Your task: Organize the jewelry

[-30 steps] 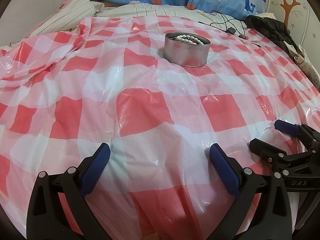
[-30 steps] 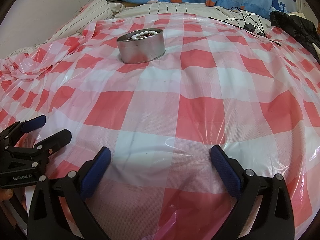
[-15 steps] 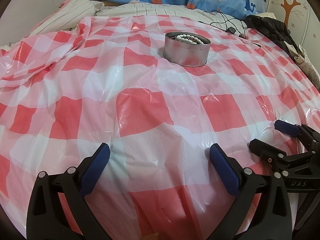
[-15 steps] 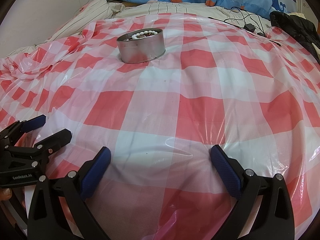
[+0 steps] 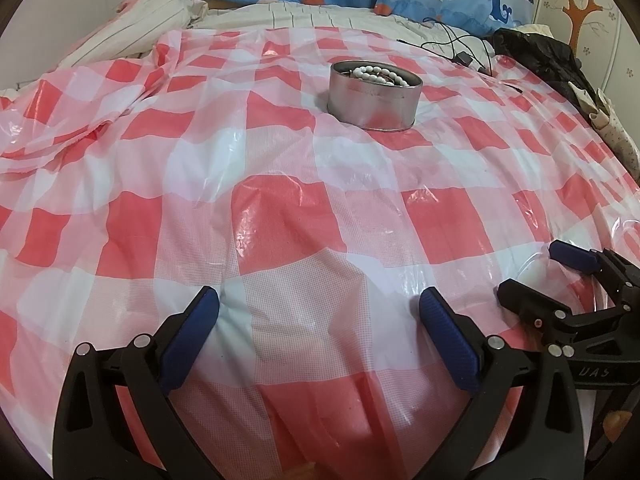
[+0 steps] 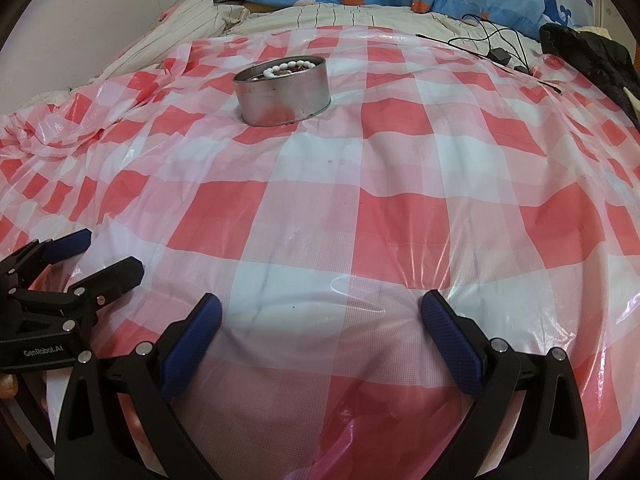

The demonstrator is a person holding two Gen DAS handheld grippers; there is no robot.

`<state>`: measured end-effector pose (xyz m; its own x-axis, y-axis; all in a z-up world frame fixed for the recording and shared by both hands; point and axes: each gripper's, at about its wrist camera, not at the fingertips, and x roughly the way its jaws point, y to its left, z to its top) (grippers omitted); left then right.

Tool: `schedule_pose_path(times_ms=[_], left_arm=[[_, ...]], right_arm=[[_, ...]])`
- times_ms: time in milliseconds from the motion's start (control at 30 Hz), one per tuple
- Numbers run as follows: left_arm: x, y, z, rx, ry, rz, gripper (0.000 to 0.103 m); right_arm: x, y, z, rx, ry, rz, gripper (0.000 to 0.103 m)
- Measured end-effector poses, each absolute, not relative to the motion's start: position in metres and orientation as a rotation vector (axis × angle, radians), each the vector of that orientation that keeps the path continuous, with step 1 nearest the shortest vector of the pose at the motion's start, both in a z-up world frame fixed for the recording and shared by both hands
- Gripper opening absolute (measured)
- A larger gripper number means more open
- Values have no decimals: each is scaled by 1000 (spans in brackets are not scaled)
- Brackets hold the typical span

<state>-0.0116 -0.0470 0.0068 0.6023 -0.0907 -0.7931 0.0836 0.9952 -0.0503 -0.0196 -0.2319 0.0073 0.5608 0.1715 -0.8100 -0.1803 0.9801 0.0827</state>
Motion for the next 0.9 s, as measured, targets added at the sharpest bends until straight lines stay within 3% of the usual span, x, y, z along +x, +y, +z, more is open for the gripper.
schedule_pose_path(times_ms=[900], left_arm=[[-10, -47, 7, -2, 927, -98, 96]], right_arm=[[-21, -235, 4, 3, 954, 216, 96]])
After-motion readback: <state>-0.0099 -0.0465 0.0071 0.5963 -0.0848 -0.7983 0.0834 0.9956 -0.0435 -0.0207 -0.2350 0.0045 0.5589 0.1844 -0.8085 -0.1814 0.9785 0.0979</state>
